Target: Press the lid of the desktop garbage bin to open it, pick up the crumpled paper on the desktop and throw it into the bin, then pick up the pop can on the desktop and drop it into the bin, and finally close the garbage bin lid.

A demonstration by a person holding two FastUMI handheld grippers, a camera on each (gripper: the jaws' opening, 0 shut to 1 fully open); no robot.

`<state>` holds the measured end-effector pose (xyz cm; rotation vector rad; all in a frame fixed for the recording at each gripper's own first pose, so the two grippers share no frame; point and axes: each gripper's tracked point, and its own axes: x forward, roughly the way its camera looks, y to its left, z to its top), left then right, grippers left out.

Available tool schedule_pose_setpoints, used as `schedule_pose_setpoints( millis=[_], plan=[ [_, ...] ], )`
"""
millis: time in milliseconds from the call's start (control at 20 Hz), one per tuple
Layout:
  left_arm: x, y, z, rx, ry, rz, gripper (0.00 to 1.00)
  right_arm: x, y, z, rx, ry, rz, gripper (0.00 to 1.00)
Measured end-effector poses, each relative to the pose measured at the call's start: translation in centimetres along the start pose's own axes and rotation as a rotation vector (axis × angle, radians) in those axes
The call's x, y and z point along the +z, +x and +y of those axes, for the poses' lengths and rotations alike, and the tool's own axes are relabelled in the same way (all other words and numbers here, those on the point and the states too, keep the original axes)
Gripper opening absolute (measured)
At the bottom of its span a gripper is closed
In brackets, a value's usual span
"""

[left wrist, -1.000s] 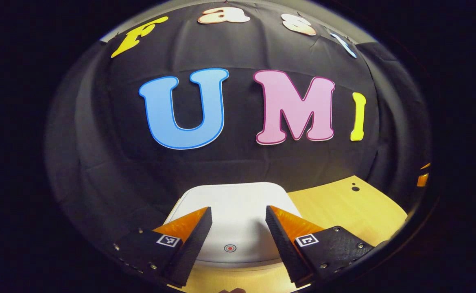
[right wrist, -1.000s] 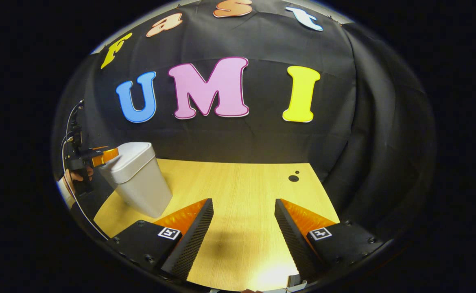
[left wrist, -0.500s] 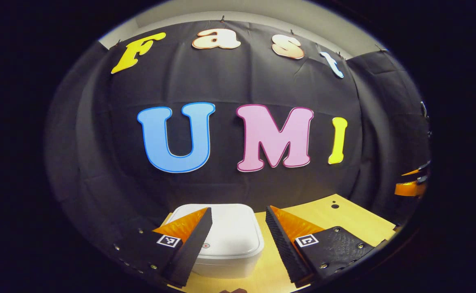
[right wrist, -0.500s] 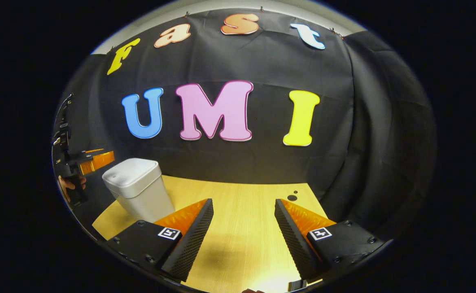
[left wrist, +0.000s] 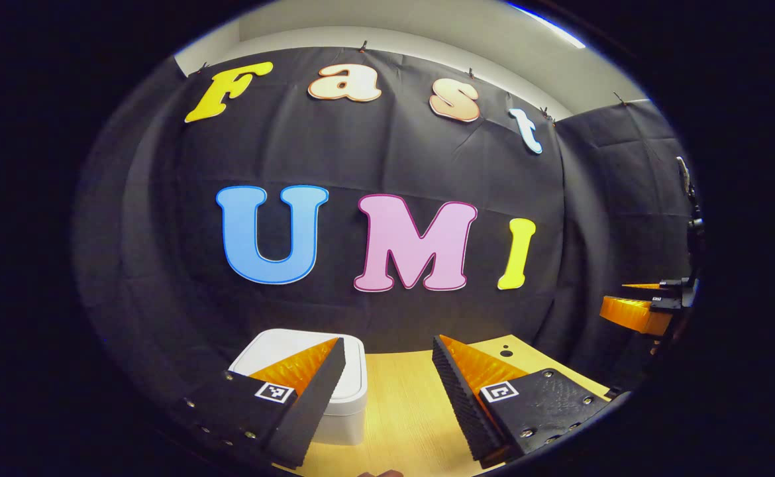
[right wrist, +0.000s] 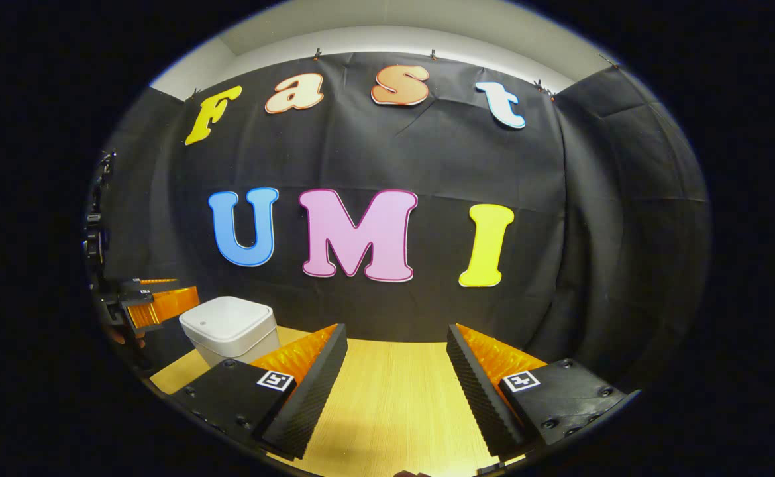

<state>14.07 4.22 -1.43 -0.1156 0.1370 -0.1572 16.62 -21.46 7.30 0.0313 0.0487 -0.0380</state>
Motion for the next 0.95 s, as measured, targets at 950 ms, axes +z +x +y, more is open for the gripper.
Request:
schedule_pose_setpoints(
  millis=[950],
  plan=[
    [3.3, -2.2, -0.6, 0.001, 0.079, -0.081, 0.87, 3.5, -1.5, 1.4, -0.004, -0.027, -0.1, 0.98]
  ],
)
